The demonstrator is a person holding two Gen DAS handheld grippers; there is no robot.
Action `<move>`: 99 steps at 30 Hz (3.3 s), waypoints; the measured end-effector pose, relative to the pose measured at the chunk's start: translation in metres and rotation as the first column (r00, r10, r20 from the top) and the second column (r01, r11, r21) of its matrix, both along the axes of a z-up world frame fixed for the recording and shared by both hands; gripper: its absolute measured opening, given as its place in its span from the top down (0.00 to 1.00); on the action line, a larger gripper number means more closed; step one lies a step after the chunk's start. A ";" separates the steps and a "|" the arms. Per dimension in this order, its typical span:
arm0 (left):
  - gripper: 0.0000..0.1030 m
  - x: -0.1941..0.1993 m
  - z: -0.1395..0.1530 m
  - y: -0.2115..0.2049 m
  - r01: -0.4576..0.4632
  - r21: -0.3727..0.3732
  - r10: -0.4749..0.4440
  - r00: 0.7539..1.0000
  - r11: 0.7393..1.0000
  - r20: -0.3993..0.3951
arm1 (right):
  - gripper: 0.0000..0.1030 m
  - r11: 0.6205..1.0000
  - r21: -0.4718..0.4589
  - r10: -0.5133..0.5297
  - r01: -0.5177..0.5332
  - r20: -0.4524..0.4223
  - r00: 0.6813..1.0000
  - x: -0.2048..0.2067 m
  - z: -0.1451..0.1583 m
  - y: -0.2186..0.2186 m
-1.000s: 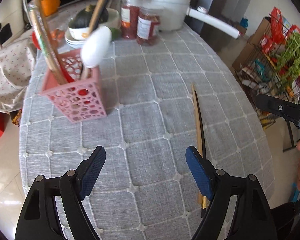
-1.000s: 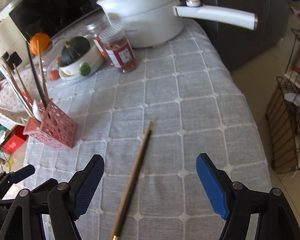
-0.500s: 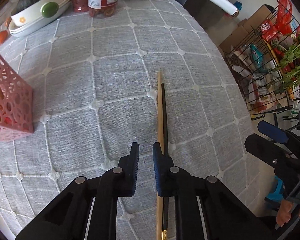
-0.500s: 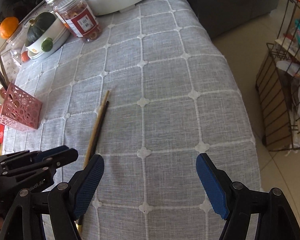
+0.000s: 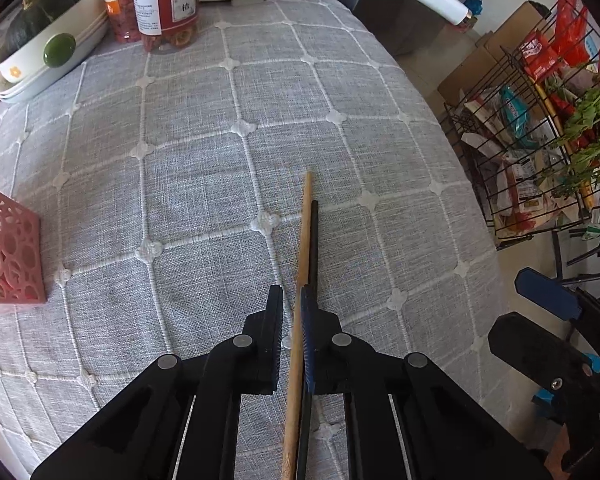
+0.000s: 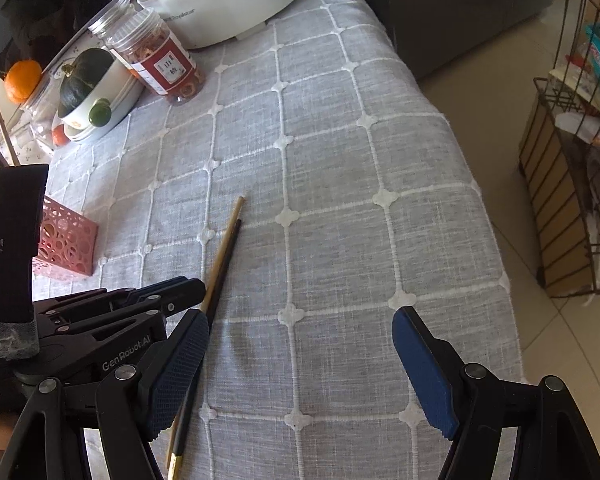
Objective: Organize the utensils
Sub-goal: 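Lower the left tool to the last chopsticks and grasp a wooden one, then lift the wooden chopstick with the left tool while the right tool grasps the black chopstick, then drop both chopsticks into the pink basket and open both tools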
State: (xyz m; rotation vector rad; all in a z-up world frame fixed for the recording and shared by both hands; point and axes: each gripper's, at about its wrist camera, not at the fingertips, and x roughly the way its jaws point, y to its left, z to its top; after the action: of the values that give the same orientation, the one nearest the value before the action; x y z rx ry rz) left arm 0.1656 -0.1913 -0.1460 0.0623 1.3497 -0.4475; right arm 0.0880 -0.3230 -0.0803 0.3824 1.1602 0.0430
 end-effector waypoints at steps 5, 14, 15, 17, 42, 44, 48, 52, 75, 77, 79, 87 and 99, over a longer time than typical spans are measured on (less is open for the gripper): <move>0.91 0.000 -0.006 -0.004 0.007 0.035 -0.007 1.000 0.999 -0.014 | 0.22 1.000 -0.001 -0.013 0.013 -0.004 1.000 0.000 -0.002 -0.005; 0.94 0.008 -0.010 -0.012 -0.002 0.108 0.002 1.000 0.994 -0.004 | 0.22 0.999 -0.023 -0.027 0.026 -0.011 1.000 0.002 -0.005 -0.008; 0.94 0.006 -0.008 -0.009 0.000 0.110 -0.001 1.000 0.994 0.008 | 0.22 0.999 -0.024 -0.029 0.028 -0.015 0.999 0.003 -0.006 -0.009; 0.94 0.000 -0.001 0.002 0.001 0.110 -0.006 0.999 0.994 0.041 | 0.22 0.999 -0.023 -0.035 0.034 -0.022 0.999 0.006 -0.008 -0.008; 0.94 -0.084 0.073 0.170 -0.062 -0.110 0.083 0.978 0.992 0.190 | 0.40 0.980 -0.191 0.037 -0.060 -0.123 0.992 0.049 -0.058 0.095; 0.94 -0.084 0.072 0.174 -0.064 -0.115 0.085 0.979 0.991 0.184 | 0.49 0.983 -0.181 0.024 -0.045 -0.115 0.993 0.049 -0.057 0.098; 0.94 -0.087 0.066 0.185 -0.078 -0.109 0.096 0.980 0.991 0.172 | 0.72 0.977 -0.203 0.041 -0.063 -0.112 0.993 0.047 -0.056 0.107; 0.94 -0.090 0.066 0.199 -0.101 -0.113 0.120 0.977 0.988 0.174 | 0.91 0.978 -0.196 0.057 -0.076 -0.100 0.993 0.045 -0.056 0.110; 0.94 -0.112 0.175 0.246 -0.171 -0.271 0.296 0.790 0.947 0.537 | 0.95 0.972 -0.217 0.157 -0.086 0.339 0.927 -0.017 0.066 0.132; 0.94 -0.112 0.182 0.254 -0.186 -0.305 0.334 0.755 0.934 0.565 | 0.95 0.974 -0.210 0.156 -0.082 0.369 0.916 -0.019 0.074 0.133; 0.94 -0.112 0.188 0.261 -0.197 -0.341 0.372 0.720 0.919 0.586 | 0.95 0.976 -0.202 0.154 -0.078 0.398 0.904 -0.022 0.083 0.134; 0.94 -0.100 0.198 0.278 -0.264 -0.451 0.513 0.588 0.853 0.626 | 0.95 0.984 -0.169 0.139 -0.063 0.483 0.865 -0.024 0.109 0.137; 0.94 -0.058 0.169 0.263 -0.322 -0.386 0.503 0.551 0.865 0.667 | 0.95 0.989 -0.127 0.135 -0.082 0.500 0.855 -0.014 0.121 0.144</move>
State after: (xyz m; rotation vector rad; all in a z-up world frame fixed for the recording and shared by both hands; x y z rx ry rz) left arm 0.1072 0.0718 0.0229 -0.2424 0.4324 -0.1153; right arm 0.0738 -0.1786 0.0404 0.1945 0.6526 0.1744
